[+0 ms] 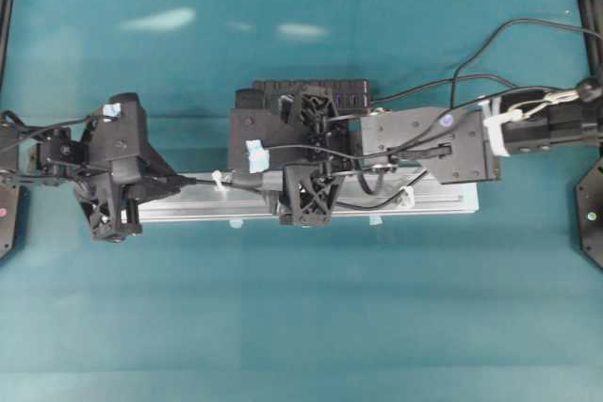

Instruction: Pass the USB cable through three rings with both arms.

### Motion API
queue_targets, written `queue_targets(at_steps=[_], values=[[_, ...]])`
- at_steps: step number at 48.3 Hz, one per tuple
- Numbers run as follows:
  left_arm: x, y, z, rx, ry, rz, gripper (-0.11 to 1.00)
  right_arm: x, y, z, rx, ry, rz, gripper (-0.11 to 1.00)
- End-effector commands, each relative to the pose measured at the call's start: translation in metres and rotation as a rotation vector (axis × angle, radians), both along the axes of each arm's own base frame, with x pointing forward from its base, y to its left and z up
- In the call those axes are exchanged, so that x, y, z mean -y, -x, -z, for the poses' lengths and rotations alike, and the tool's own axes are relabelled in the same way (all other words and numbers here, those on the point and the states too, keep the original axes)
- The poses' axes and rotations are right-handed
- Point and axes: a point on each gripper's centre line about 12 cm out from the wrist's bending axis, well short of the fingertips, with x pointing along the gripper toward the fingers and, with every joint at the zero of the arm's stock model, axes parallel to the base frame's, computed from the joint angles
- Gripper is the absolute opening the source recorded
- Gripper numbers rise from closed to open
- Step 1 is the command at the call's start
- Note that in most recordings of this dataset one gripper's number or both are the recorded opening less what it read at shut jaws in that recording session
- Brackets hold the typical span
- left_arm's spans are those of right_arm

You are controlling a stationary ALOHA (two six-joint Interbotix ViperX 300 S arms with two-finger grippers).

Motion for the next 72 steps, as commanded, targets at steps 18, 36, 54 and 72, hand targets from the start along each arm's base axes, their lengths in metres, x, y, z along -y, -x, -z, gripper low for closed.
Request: queue_targets(at_steps=[18,36,54,72], values=[[0.000,-0.005,-0.023,0.083,-0.007,0.002,0.22,0.000,0.008,-0.027,0.064,-0.001,0.006,0.88],[0.000,-0.005,-0.031,0.110,-0.010,0.000,0.22,-0.001,0.011,-0.029,0.070,-0.003,0.004,0.88],[-0.001,-0.005,-0.032,0.113,-0.010,-0.001,0.22,-0.002,0.010,-0.030,0.082,-0.012,0.011,0.88],[-0.001,-0.005,-0.032,0.113,-0.009,-0.002,0.22,-0.005,0.011,-0.029,0.127,-0.047,0.031,0.88]])
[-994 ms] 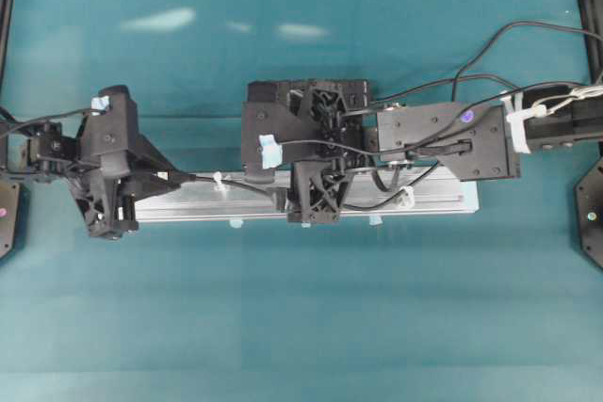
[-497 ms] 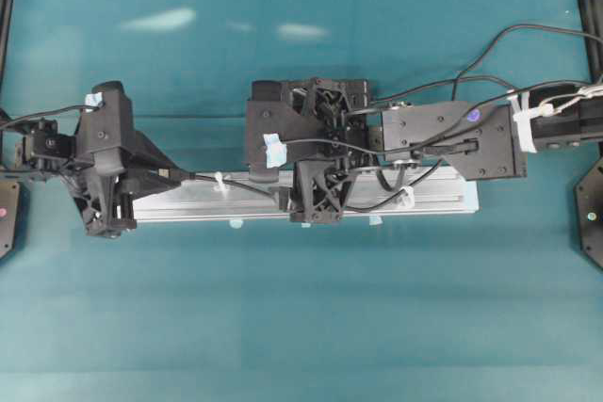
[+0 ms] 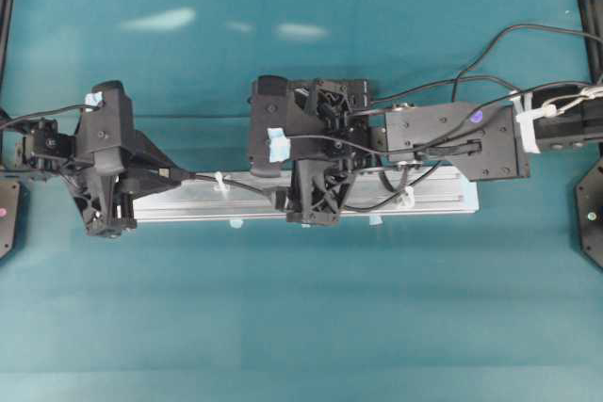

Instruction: Pass the USB cable through three rings with both arms.

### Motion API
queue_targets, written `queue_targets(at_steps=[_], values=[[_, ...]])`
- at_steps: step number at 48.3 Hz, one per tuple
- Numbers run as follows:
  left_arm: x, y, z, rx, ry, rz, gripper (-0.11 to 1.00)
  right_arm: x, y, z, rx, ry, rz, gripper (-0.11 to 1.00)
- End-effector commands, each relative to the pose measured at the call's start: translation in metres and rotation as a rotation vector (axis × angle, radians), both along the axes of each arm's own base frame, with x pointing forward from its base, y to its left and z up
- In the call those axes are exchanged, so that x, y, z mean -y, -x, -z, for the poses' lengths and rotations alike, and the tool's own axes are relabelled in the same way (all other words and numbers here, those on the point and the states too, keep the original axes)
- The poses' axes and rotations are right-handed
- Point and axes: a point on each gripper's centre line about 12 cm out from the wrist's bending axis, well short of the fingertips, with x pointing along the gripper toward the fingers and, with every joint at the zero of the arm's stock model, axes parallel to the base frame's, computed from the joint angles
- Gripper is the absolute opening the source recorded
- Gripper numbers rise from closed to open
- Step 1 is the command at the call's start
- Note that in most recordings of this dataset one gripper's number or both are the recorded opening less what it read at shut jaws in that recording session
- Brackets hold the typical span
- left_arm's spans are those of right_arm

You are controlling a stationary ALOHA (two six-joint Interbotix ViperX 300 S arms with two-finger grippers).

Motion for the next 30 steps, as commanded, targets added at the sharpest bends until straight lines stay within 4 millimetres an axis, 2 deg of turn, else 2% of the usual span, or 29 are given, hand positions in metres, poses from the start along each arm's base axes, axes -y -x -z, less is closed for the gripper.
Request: queue_targets(at_steps=[1,30], values=[[0.0003,-0.0053,-0.0105,0.037,-0.004,0.003,0.22,-0.0030,0.0004,-0.0138,0.043,-0.006,0.000,0.88],[0.0003,-0.0048,-0.0103,0.037,-0.004,0.003,0.22,-0.0065,-0.0001,-0.0140,0.045,-0.007,-0.009,0.88]])
